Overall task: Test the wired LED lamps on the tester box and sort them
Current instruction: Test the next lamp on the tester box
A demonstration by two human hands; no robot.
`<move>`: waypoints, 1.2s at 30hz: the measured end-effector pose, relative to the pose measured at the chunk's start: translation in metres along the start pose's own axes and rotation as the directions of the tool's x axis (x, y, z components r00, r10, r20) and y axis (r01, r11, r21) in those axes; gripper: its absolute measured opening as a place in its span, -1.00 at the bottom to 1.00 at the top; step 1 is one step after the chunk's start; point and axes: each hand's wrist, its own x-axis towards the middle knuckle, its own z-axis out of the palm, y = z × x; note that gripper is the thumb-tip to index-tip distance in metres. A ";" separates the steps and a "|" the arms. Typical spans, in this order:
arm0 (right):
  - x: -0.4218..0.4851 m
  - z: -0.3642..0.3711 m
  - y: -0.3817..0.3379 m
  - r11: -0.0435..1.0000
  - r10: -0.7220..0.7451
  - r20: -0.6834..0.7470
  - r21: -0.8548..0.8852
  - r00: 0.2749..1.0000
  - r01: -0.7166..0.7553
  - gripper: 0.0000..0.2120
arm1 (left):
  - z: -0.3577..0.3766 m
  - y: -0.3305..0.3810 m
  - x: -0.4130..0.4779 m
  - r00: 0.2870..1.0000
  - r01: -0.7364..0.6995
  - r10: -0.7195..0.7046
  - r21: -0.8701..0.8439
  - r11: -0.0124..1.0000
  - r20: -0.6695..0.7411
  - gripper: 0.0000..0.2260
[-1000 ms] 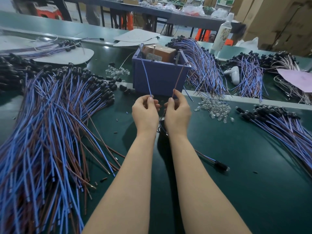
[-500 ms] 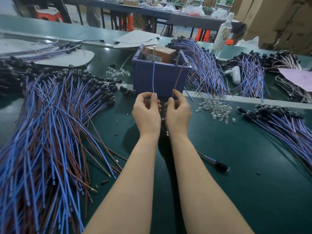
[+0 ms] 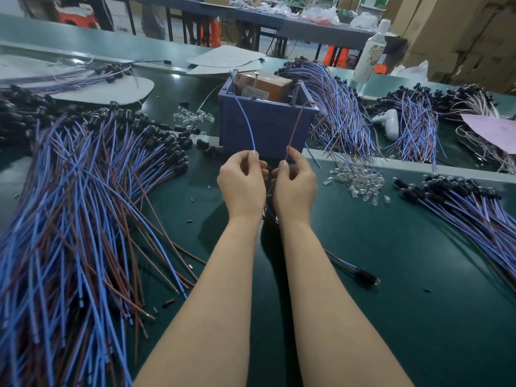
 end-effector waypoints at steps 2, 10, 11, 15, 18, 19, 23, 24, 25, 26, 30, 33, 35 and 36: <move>0.000 0.000 0.001 1.000 0.003 0.001 0.004 1.000 -0.003 -0.69 | 0.000 0.000 0.001 1.000 0.004 -0.004 0.003 1.000 0.018 -0.85; 0.001 -0.001 0.002 1.000 -0.006 0.012 0.006 1.000 0.006 -0.69 | -0.001 0.000 0.003 0.991 0.041 -0.037 -0.026 0.999 0.127 -0.85; 0.000 -0.001 0.002 1.000 -0.011 0.011 0.010 1.000 0.011 -0.69 | -0.001 0.001 0.003 0.989 0.052 -0.048 -0.029 0.998 0.139 -0.85; -0.001 -0.002 0.003 0.999 -0.029 -0.003 0.028 1.000 0.029 -0.71 | -0.001 0.002 0.004 0.982 0.092 -0.081 -0.062 0.994 0.170 -0.84; -0.002 -0.002 0.003 0.998 -0.051 -0.010 0.026 0.999 0.051 -0.71 | -0.001 0.003 0.005 0.979 0.105 -0.090 -0.077 0.991 0.180 -0.84; -0.002 -0.002 0.002 0.998 -0.058 -0.012 0.026 0.998 0.058 -0.71 | -0.001 0.003 0.005 0.979 0.106 -0.090 -0.077 0.991 0.183 -0.84; -0.003 -0.003 0.002 0.997 -0.072 -0.016 0.028 0.997 0.072 -0.71 | -0.001 0.003 0.006 0.977 0.109 -0.093 -0.078 0.991 0.192 -0.84; -0.002 -0.002 0.002 0.997 -0.072 -0.017 0.029 0.997 0.072 -0.71 | -0.001 0.002 0.006 0.977 0.110 -0.093 -0.079 0.991 0.192 -0.84; -0.002 -0.002 0.003 0.997 -0.072 -0.019 0.031 0.997 0.073 -0.71 | -0.001 0.002 0.006 0.978 0.108 -0.092 -0.078 0.991 0.189 -0.84; -0.001 -0.002 0.003 0.997 -0.075 -0.021 0.030 0.997 0.075 -0.71 | -0.002 0.002 0.006 0.979 0.105 -0.090 -0.077 0.991 0.184 -0.84; 0.000 -0.001 0.003 0.996 -0.086 -0.028 0.018 0.996 0.086 -0.71 | -0.002 0.001 0.006 0.982 0.099 -0.084 -0.082 0.992 0.170 -0.85; 0.000 -0.001 0.003 0.996 -0.080 -0.025 0.026 0.996 0.081 -0.70 | -0.002 0.002 0.006 0.979 0.108 -0.090 -0.088 0.990 0.180 -0.85; -0.001 -0.002 0.003 0.996 -0.084 -0.026 0.023 0.996 0.085 -0.70 | -0.001 0.003 0.006 0.977 0.112 -0.093 -0.094 0.989 0.190 -0.85; -0.001 -0.002 0.003 0.996 -0.086 -0.025 0.020 0.996 0.086 -0.70 | -0.001 0.003 0.006 0.977 0.114 -0.094 -0.096 0.989 0.194 -0.85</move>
